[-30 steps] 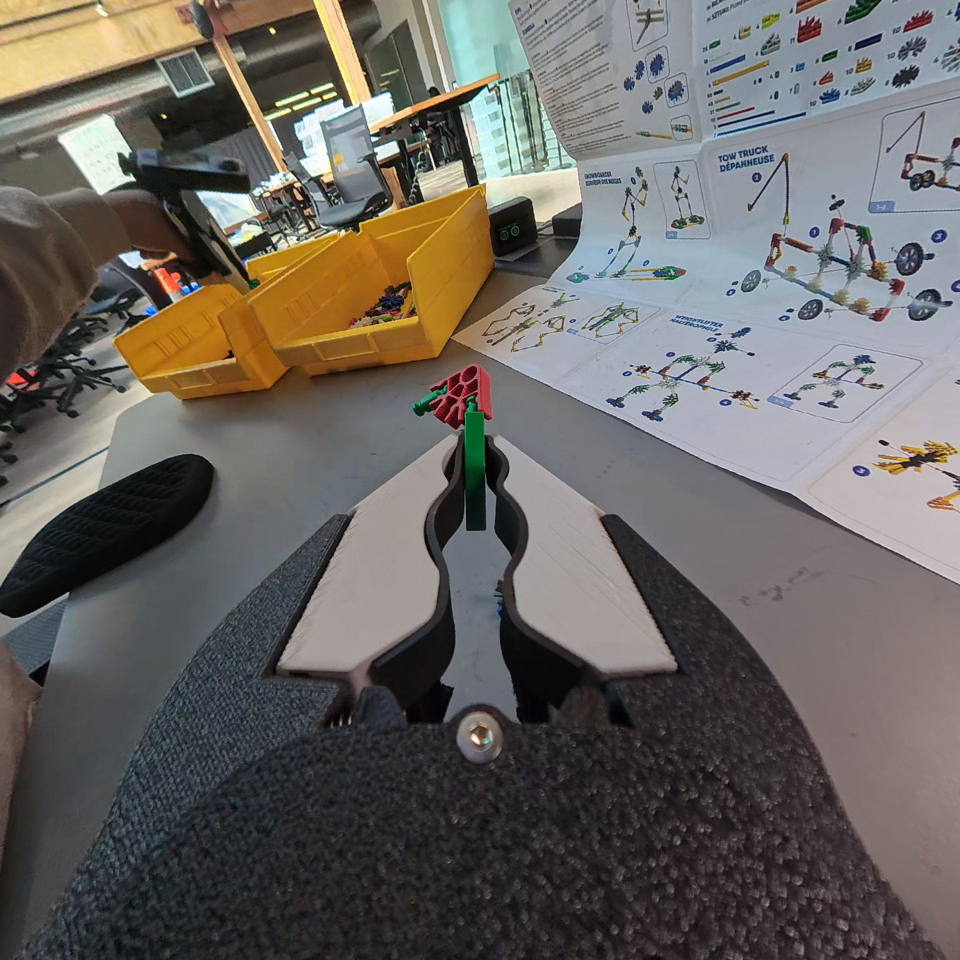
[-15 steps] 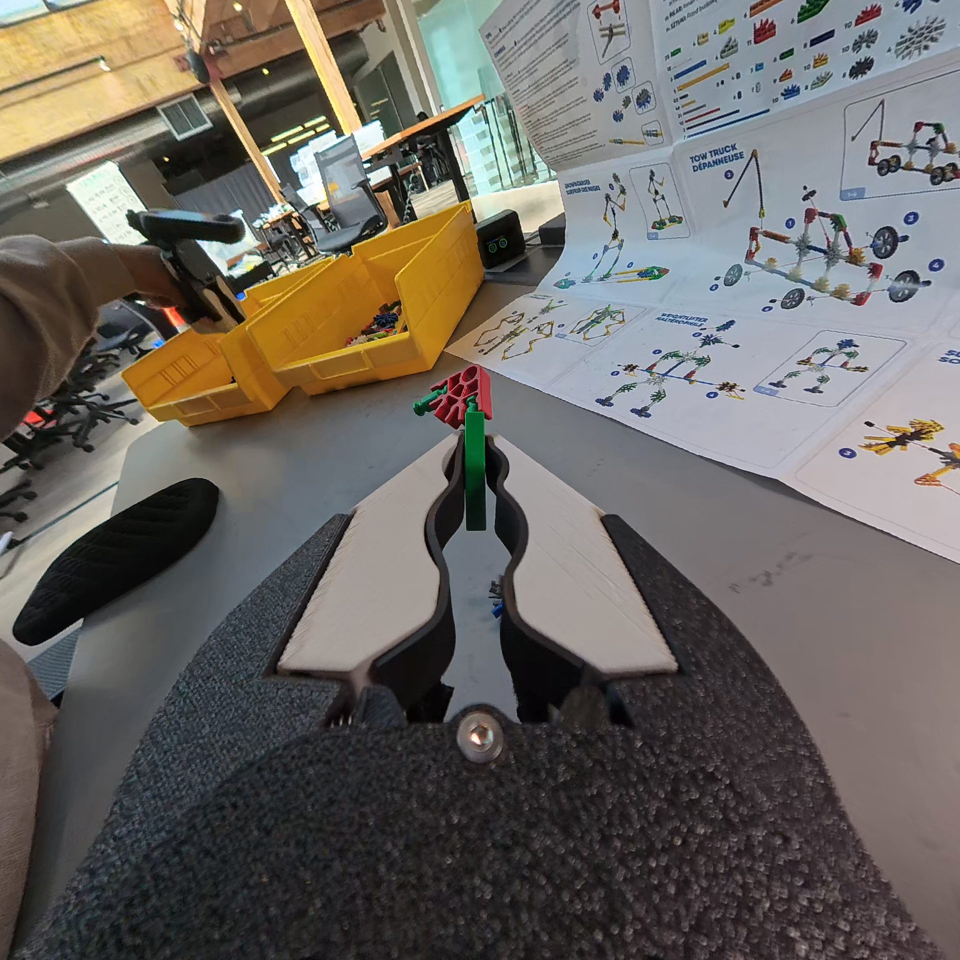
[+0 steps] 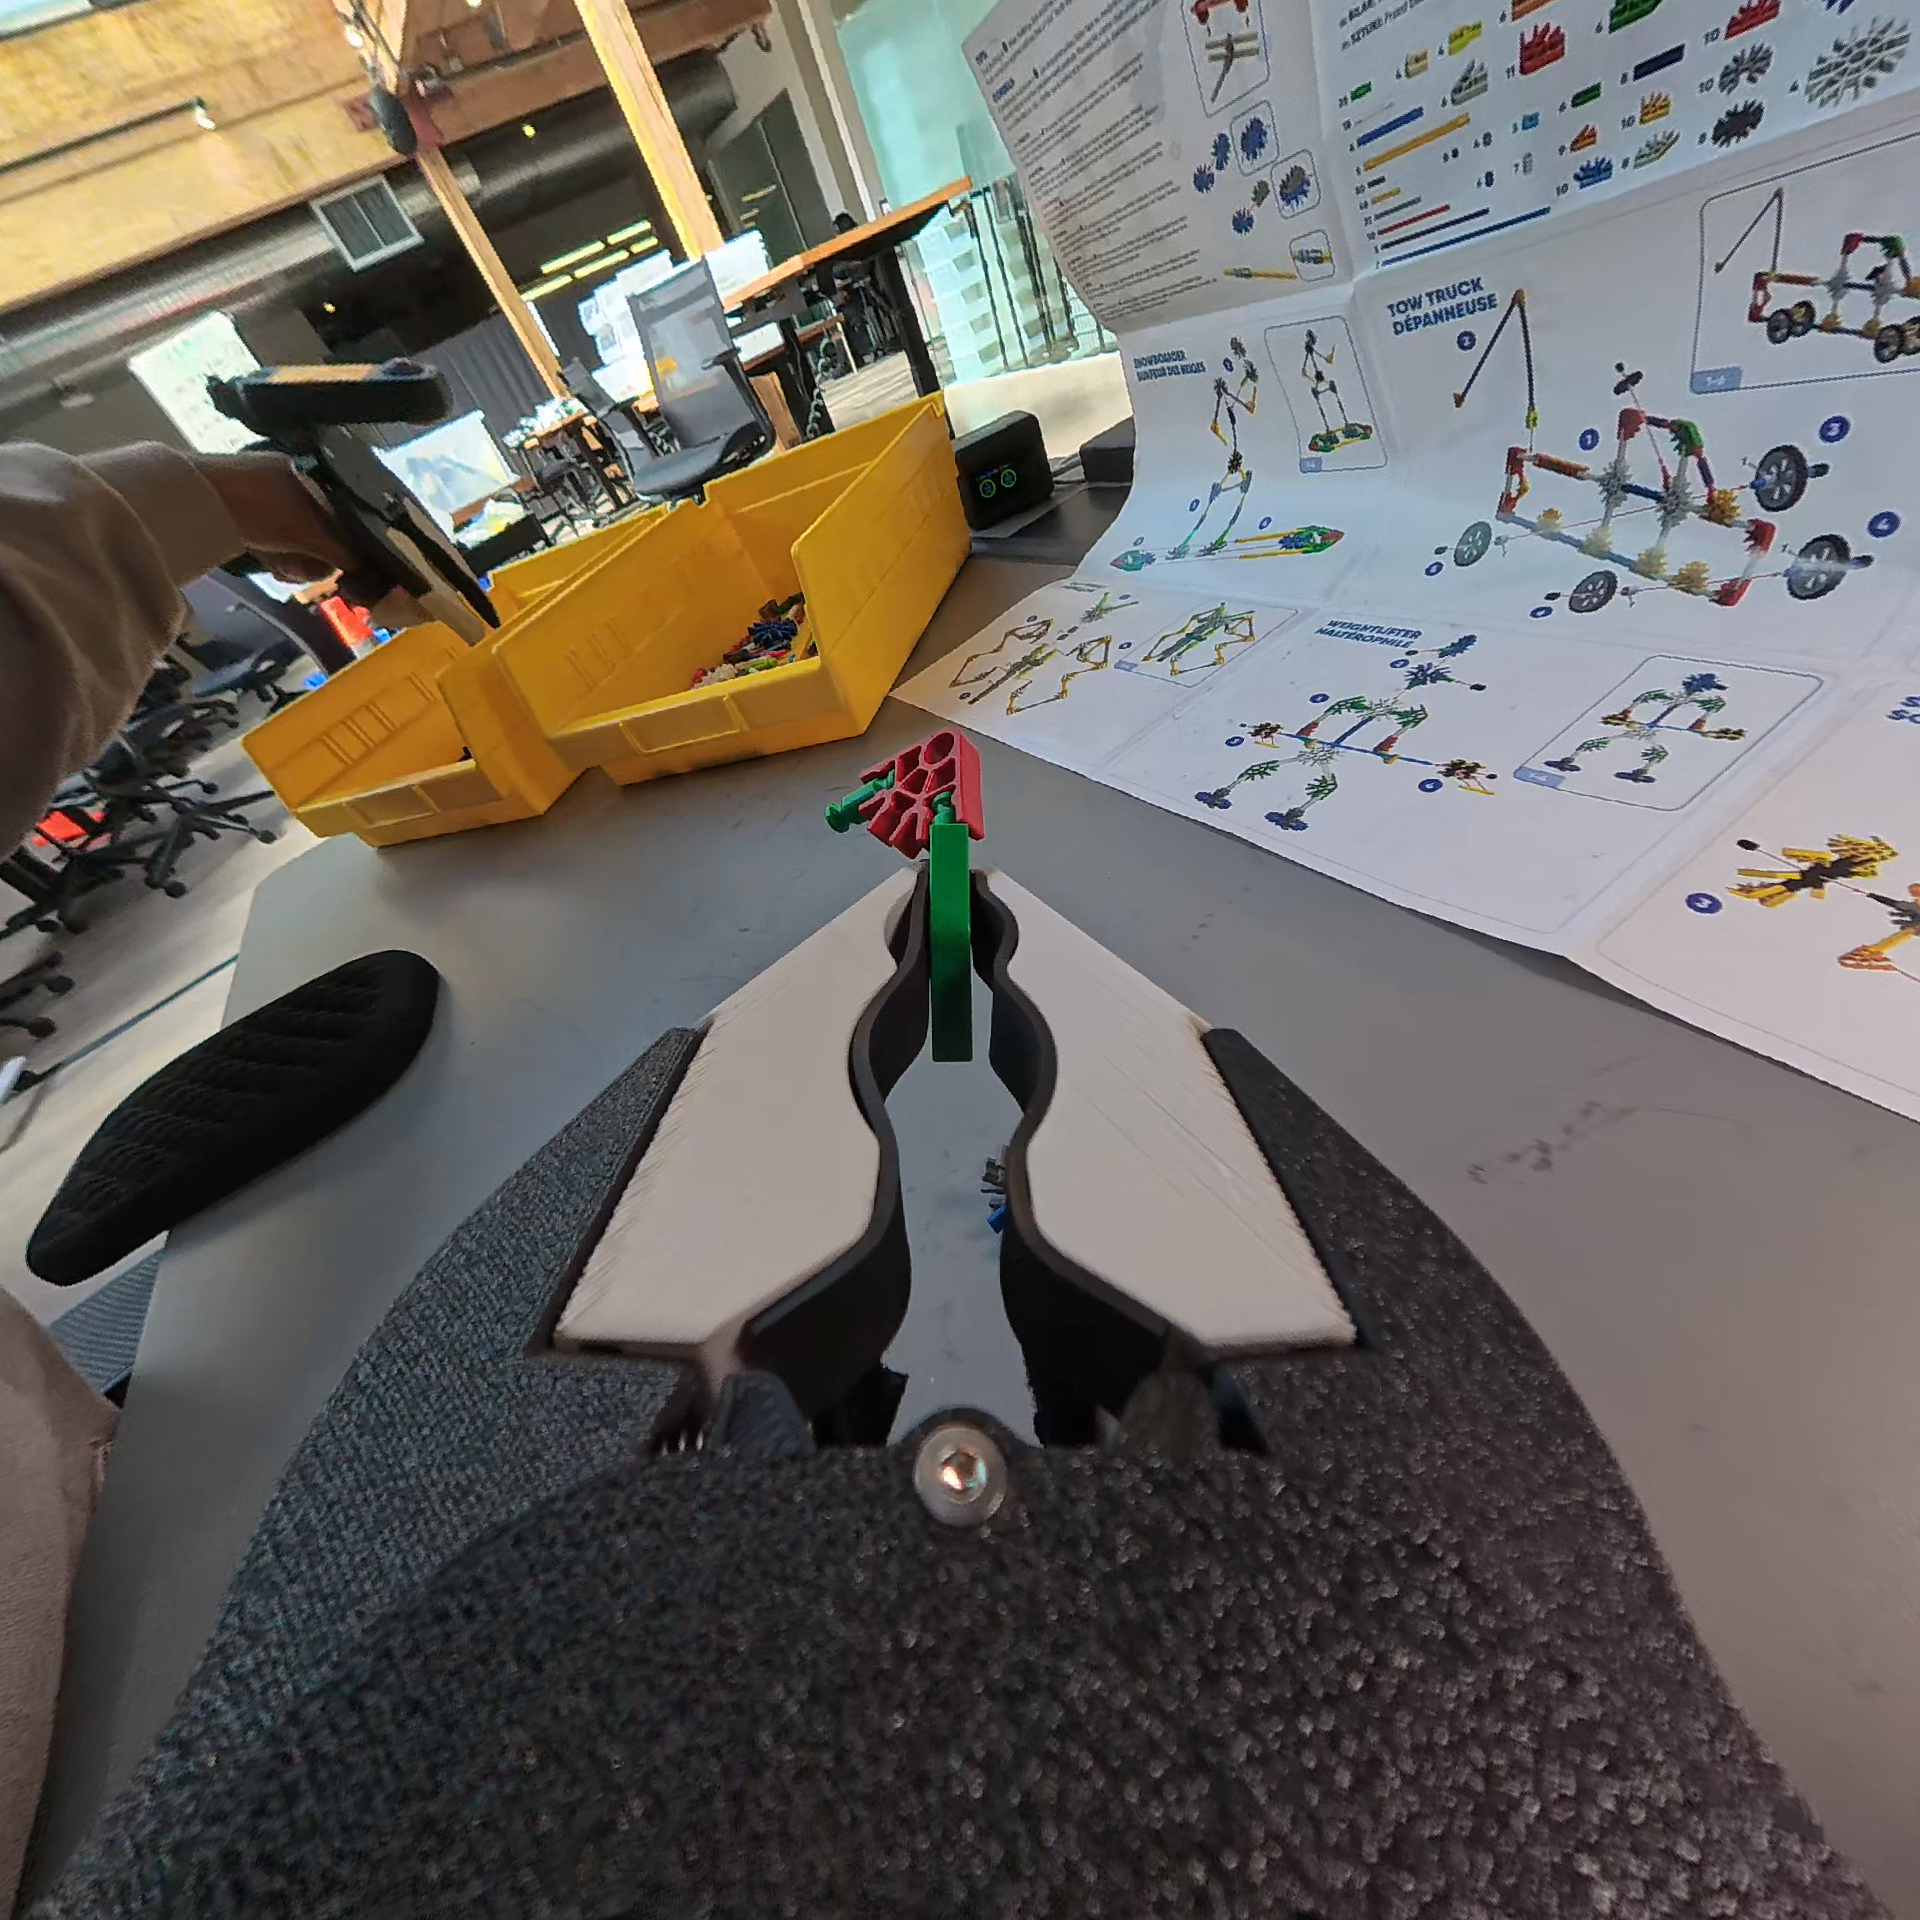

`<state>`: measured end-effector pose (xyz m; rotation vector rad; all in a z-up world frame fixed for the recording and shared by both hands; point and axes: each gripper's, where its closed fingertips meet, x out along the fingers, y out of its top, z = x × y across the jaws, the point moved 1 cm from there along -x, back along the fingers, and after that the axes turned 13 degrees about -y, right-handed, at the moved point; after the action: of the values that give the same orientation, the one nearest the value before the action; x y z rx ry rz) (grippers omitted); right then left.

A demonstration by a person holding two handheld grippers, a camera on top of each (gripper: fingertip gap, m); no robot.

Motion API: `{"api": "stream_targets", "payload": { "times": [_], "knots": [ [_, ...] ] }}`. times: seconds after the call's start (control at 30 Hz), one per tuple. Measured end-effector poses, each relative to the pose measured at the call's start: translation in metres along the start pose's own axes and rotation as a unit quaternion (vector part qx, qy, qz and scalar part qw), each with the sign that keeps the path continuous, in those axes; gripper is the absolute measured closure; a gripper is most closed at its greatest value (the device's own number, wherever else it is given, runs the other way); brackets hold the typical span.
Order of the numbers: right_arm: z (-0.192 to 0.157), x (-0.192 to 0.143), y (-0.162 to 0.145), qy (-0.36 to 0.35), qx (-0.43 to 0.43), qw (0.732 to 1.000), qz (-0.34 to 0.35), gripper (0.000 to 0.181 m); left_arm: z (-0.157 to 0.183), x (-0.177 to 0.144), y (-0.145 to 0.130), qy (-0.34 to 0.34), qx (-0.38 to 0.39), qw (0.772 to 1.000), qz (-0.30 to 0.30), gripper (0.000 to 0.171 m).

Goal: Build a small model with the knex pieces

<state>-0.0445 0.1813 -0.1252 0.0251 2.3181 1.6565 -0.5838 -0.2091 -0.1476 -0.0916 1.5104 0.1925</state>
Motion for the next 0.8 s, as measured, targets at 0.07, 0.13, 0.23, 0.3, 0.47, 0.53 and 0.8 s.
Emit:
{"api": "stream_targets", "payload": {
  "times": [0.07,0.13,0.23,0.3,0.47,0.53,0.8],
  "knots": [
    [0.0,0.0,0.0,0.001,0.0,1.0,0.0,0.177,-0.001,-0.005,0.005,0.004,0.001,1.0,0.018,0.129],
    [-0.001,0.0,0.0,0.001,-0.001,1.0,0.0,0.177,0.0,-0.015,0.014,0.011,0.005,0.999,0.05,0.129],
    [-0.002,0.0,0.0,0.004,-0.004,1.0,0.0,0.177,0.024,-0.045,0.051,-0.018,0.03,0.986,0.165,0.128],
    [-0.004,-0.001,0.0,0.007,-0.008,1.0,0.0,0.177,0.064,-0.075,0.086,-0.063,0.069,0.957,0.274,0.128],
    [-0.014,-0.002,0.001,0.027,-0.028,0.999,0.012,0.176,0.216,-0.126,0.148,-0.153,0.216,0.841,0.472,0.128],
    [-0.022,-0.003,0.002,0.039,-0.048,0.998,0.021,0.176,0.287,-0.12,0.161,-0.233,0.251,0.79,0.508,0.128],
    [-0.055,-0.012,-0.001,0.092,-0.146,0.984,0.047,0.176,0.513,-0.022,0.199,-0.506,0.272,0.683,0.451,0.13]
  ]
}}
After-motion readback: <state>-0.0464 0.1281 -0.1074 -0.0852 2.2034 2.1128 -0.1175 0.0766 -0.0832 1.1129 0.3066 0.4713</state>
